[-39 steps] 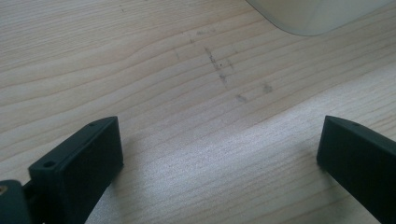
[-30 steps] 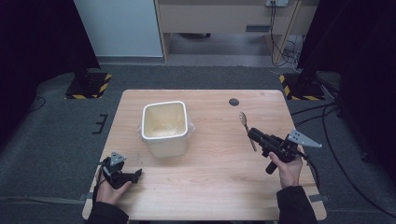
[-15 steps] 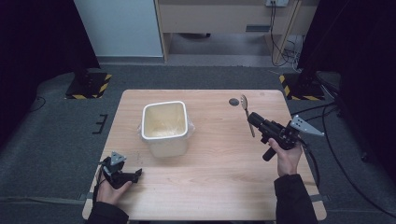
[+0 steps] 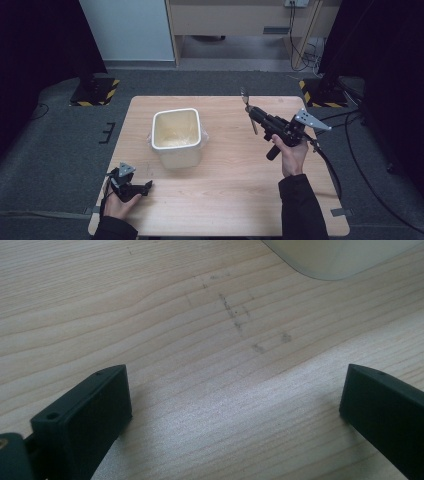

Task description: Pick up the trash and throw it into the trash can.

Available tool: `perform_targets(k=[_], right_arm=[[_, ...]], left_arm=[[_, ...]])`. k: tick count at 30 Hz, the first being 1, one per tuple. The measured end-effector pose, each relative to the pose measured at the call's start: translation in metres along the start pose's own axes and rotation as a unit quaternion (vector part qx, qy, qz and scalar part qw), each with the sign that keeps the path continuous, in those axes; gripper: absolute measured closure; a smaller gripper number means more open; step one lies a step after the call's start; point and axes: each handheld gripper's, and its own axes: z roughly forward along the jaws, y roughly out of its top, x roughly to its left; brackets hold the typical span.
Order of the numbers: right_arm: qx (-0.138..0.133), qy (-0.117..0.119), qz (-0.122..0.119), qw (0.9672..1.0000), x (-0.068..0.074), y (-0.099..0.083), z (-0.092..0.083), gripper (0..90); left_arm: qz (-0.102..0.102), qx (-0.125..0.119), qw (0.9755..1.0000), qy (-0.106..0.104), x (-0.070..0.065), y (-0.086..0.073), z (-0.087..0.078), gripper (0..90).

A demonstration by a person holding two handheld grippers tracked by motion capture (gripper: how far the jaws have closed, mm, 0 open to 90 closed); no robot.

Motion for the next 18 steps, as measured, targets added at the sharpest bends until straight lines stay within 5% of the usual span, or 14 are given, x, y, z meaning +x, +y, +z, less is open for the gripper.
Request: perform_targets(k=[18], right_arm=[[0.014, 0.015, 0.005, 0.9998, 0.008, -0.015, 0.059, 79.7]], left_arm=[[0.001, 0.000, 1.0000, 0.000, -0.001, 0.001, 0.001, 0.0]])
